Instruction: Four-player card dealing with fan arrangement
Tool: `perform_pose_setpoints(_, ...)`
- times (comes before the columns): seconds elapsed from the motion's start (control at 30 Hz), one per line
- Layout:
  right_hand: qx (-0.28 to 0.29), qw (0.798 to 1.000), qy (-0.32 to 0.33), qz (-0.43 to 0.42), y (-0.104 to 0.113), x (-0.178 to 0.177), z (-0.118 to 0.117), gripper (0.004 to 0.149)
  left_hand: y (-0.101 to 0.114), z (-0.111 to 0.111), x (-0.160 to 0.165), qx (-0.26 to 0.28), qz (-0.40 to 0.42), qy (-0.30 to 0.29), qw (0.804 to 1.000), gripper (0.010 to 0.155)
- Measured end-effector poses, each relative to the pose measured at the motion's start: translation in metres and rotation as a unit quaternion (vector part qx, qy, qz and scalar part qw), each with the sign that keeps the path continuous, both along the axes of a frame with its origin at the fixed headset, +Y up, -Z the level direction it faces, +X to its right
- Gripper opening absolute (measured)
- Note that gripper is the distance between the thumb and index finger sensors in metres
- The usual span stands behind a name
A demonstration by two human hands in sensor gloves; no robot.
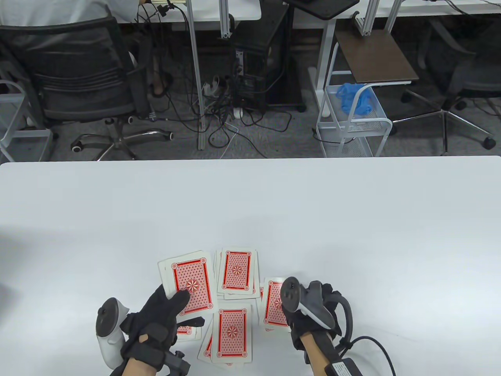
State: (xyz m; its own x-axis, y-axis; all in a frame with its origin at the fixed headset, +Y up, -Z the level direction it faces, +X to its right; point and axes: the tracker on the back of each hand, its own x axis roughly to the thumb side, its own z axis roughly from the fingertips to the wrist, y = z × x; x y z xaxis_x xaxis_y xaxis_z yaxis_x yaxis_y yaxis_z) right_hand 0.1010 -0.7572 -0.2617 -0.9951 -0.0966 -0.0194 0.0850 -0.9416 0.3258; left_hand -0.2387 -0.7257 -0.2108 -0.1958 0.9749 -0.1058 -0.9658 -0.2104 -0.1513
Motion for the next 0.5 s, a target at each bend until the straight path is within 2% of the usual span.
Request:
perform_pose_setpoints(0.07, 0.019, 0.999, -0.01, -0.023, 0.006, -0.003, 0.002, 0.051, 0.0, 0.0, 0.0, -0.001, -0.002, 0.0, 1.0, 0.051)
perform_pose_setpoints(0.13, 0.086, 0.993, 0.022, -0.08, 0.02, -0.009, 0.007, 0.049, 0.0, 0.0, 0.001, 0.0, -0.01, -0.003, 1.0, 0.051)
perform_pose_setpoints(0.17, 0.135, 0.98, 0.045, -0.141, 0.028, -0.013, 0.011, 0.047, -0.001, -0.001, 0.002, -0.001, -0.014, -0.005, 1.0, 0.05)
perform_pose_setpoints(0.2, 0.188, 0.955, 0.062, -0.22, 0.037, -0.017, 0.016, 0.045, -0.001, -0.001, 0.004, -0.001, -0.018, -0.009, 1.0, 0.05)
perform_pose_setpoints(0.23, 0.213, 0.935, 0.069, -0.274, 0.042, -0.021, 0.019, 0.047, -0.001, -0.001, 0.006, -0.002, -0.021, -0.012, 1.0, 0.05)
perform_pose_setpoints(0.27, 0.224, 0.903, 0.074, -0.358, 0.048, -0.027, 0.023, 0.05, -0.002, -0.001, 0.009, -0.001, -0.026, -0.019, 0.999, 0.05)
perform_pose_setpoints(0.33, 0.225, 0.853, 0.075, -0.465, 0.056, -0.04, 0.031, 0.059, -0.001, 0.0, 0.015, 0.002, -0.035, -0.032, 0.999, 0.05)
perform_pose_setpoints(0.4, 0.226, 0.826, 0.082, -0.511, 0.061, -0.053, 0.038, 0.067, 0.0, 0.001, 0.021, 0.007, -0.029, -0.042, 0.999, 0.051)
perform_pose_setpoints(0.43, 0.229, 0.822, 0.089, -0.514, 0.063, -0.057, 0.041, 0.072, 0.0, 0.002, 0.024, 0.008, -0.024, -0.049, 0.998, 0.051)
perform_pose_setpoints(0.5, 0.256, 0.83, 0.1, -0.485, 0.067, -0.065, 0.047, 0.074, 0.002, 0.004, 0.031, 0.012, -0.02, -0.057, 0.998, 0.051)
